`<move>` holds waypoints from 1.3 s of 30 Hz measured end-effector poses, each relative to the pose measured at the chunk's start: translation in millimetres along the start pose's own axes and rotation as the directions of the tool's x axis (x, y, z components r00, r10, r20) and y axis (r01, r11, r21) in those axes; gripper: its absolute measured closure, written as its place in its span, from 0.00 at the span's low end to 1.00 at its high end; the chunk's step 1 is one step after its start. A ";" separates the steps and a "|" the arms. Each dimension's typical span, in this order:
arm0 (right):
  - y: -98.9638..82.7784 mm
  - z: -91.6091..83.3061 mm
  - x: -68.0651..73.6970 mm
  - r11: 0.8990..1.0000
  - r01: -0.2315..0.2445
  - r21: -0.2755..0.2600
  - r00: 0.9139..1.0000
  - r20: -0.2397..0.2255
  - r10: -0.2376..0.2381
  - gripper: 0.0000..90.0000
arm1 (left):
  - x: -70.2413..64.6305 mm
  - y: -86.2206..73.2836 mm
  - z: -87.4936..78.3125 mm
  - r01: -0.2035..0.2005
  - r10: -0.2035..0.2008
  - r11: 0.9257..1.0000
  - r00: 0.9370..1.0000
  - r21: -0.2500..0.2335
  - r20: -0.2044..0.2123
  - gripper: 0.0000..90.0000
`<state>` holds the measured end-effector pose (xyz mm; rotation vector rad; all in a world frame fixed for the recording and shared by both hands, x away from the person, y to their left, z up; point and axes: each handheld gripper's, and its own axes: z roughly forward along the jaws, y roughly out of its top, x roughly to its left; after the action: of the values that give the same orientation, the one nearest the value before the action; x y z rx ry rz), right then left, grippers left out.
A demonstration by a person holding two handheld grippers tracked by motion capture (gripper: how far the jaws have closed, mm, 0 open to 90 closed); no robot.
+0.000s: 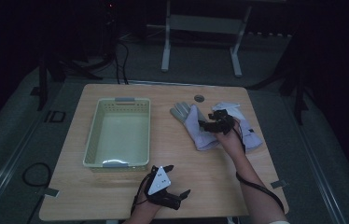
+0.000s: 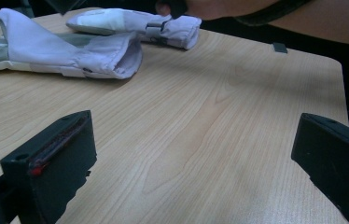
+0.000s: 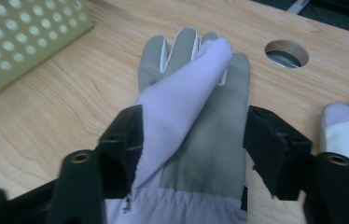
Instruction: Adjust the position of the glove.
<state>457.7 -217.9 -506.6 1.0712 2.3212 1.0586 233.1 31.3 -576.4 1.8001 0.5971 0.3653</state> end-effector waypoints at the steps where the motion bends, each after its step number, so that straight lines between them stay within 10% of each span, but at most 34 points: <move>1: 0.0 0.0 0.0 1.000 0.000 0.000 1.000 0.000 0.000 0.44 | 0.0 0.0 0.0 0.000 0.000 1.000 1.000 0.000 0.000 0.00; 14: -14.7 37.7 -1.0 0.995 -0.006 0.099 1.000 0.002 0.006 0.44 | -0.5 0.0 0.1 -0.002 0.002 1.000 1.000 0.000 -0.003 0.00; 25: -16.7 41.8 -0.6 0.991 -0.034 0.127 0.999 -0.025 0.037 0.62 | -1.1 0.1 0.3 -0.006 0.006 1.000 1.000 0.003 -0.011 0.00; 31: -13.1 40.2 0.9 0.987 -0.065 0.149 0.997 -0.019 0.069 0.91 | -0.2 0.1 0.4 0.004 -0.004 1.000 1.000 0.003 -0.009 0.00; 39: -7.3 29.0 10.8 0.985 -0.125 0.115 0.992 -0.006 0.127 0.97 | 0.2 0.2 0.4 0.006 -0.006 1.000 1.000 0.004 -0.010 0.00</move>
<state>464.3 -198.8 -531.2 1.2731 2.3758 0.9898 233.5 31.0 -576.3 1.8011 0.6106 0.3687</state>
